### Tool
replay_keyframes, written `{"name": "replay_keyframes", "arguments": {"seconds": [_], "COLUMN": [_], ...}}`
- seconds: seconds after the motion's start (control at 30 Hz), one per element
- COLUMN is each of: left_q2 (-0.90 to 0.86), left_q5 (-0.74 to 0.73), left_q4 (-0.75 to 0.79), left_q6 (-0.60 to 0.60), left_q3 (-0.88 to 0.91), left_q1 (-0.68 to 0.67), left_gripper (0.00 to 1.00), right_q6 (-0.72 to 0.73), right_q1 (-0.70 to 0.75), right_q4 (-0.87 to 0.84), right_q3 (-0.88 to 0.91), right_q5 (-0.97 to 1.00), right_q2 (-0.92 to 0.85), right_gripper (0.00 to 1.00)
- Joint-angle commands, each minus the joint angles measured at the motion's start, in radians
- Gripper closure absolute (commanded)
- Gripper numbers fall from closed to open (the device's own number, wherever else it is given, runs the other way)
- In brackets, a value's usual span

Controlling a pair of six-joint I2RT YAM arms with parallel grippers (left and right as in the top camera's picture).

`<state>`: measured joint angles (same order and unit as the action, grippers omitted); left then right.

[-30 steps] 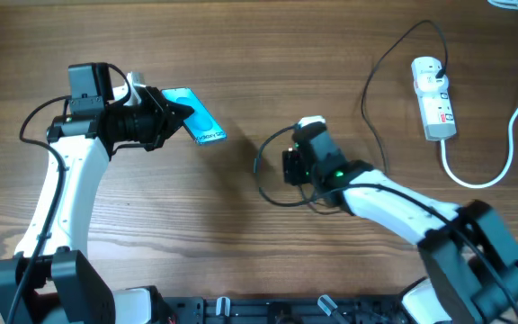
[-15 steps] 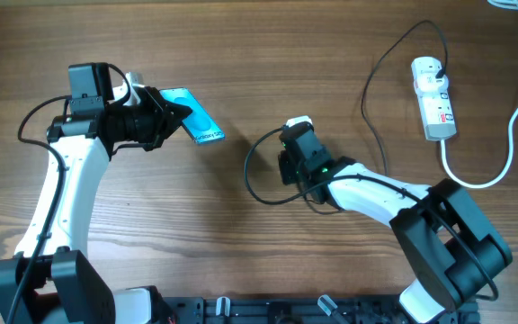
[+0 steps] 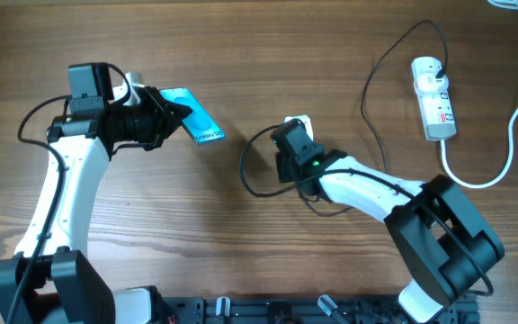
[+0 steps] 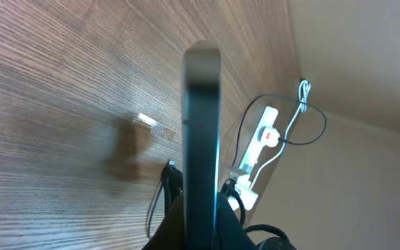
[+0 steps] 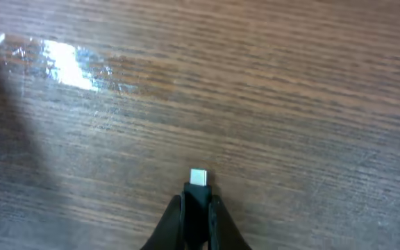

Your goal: Plug charger to phone and switch on socket

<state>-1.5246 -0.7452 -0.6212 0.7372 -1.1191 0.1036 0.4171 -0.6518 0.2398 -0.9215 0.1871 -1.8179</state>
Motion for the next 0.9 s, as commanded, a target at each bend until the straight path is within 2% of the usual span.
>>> {"name": "replay_keyframes", "arguments": {"seconds": [0.0, 0.07, 0.2, 0.23, 0.27, 0.3, 0.33, 0.43, 0.5, 0.53, 0.6, 0.63, 0.67, 0.7, 0.73, 0.77, 0.8, 0.83, 0.87], "left_q2": [0.006, 0.006, 0.006, 0.006, 0.006, 0.006, 0.006, 0.006, 0.006, 0.006, 0.006, 0.006, 0.006, 0.006, 0.006, 0.006, 0.006, 0.006, 0.006], "left_q5": [-0.04, -0.1, -0.231, -0.281, -0.34, -0.36, -0.365, -0.365, -0.365, -0.365, -0.365, -0.363, -0.362, -0.361, -0.361, -0.361, -0.361, -0.361, -0.361], "left_q4": [0.061, 0.114, 0.301, 0.367, 0.44, 0.466, 0.476, 0.475, 0.475, 0.475, 0.472, 0.472, 0.472, 0.472, 0.472, 0.472, 0.472, 0.472, 0.472], "left_q6": [-0.084, -0.16, -0.21, -0.21, -0.21, -0.21, -0.21, -0.21, -0.21, -0.21, -0.21, -0.21, -0.21, -0.21, -0.21, -0.21, -0.21, -0.21, -0.21], "left_q3": [-0.01, -0.01, -0.01, -0.01, -0.01, -0.01, -0.01, -0.01, -0.01, -0.01, -0.01, -0.01, -0.01, -0.01, -0.01, -0.01, -0.01, -0.01, -0.01], "left_q1": [-0.002, -0.002, -0.002, -0.002, -0.002, -0.002, -0.002, -0.002, -0.002, -0.002, -0.002, -0.002, -0.002, -0.002, -0.002, -0.002, -0.002, -0.002, -0.002], "left_gripper": [0.96, 0.96, 0.96, 0.96, 0.96, 0.96, 0.96, 0.96, 0.96, 0.96, 0.96, 0.96, 0.96, 0.96, 0.96, 0.96, 0.96, 0.96, 0.96], "right_q6": [-0.116, -0.17, -0.324, -0.339, -0.339, -0.34, -0.337, -0.249, -0.201, -0.2, -0.199, -0.175, -0.147, -0.139, -0.118, -0.091, -0.068, -0.057, -0.043], "right_q1": [0.028, 0.082, 0.256, 0.28, 0.285, 0.285, 0.285, 0.282, 0.282, 0.282, 0.282, 0.282, 0.282, 0.282, 0.282, 0.279, 0.278, 0.277, 0.268], "right_q4": [0.201, 0.269, 0.289, 0.289, 0.288, 0.287, 0.29, 0.288, 0.289, 0.293, 0.291, 0.292, 0.289, 0.286, 0.275, 0.257, 0.237, 0.232, 0.232], "right_q3": [-0.052, -0.092, -0.097, -0.097, -0.096, -0.092, -0.089, -0.084, -0.084, -0.084, -0.084, -0.084, -0.084, -0.084, -0.084, -0.084, -0.084, -0.084, -0.084], "right_q5": [-0.282, -0.465, -1.179, -1.31, -1.356, -1.318, -1.17, -0.503, -0.18, -0.191, -0.298, -0.309, -0.309, -0.308, -0.309, -0.299, -0.301, -0.302, -0.301], "right_q2": [0.049, 0.13, 0.304, 0.315, 0.314, 0.313, 0.312, 0.282, 0.242, 0.227, 0.211, 0.209, 0.209, 0.204, 0.188, 0.162, 0.133, 0.116, 0.077], "right_gripper": [0.95, 0.96, 0.95, 0.96, 0.95, 0.96, 0.95, 0.95, 0.95, 0.89, 0.65, 0.51, 0.41, 0.38, 0.28, 0.21, 0.2, 0.24, 0.37]}}
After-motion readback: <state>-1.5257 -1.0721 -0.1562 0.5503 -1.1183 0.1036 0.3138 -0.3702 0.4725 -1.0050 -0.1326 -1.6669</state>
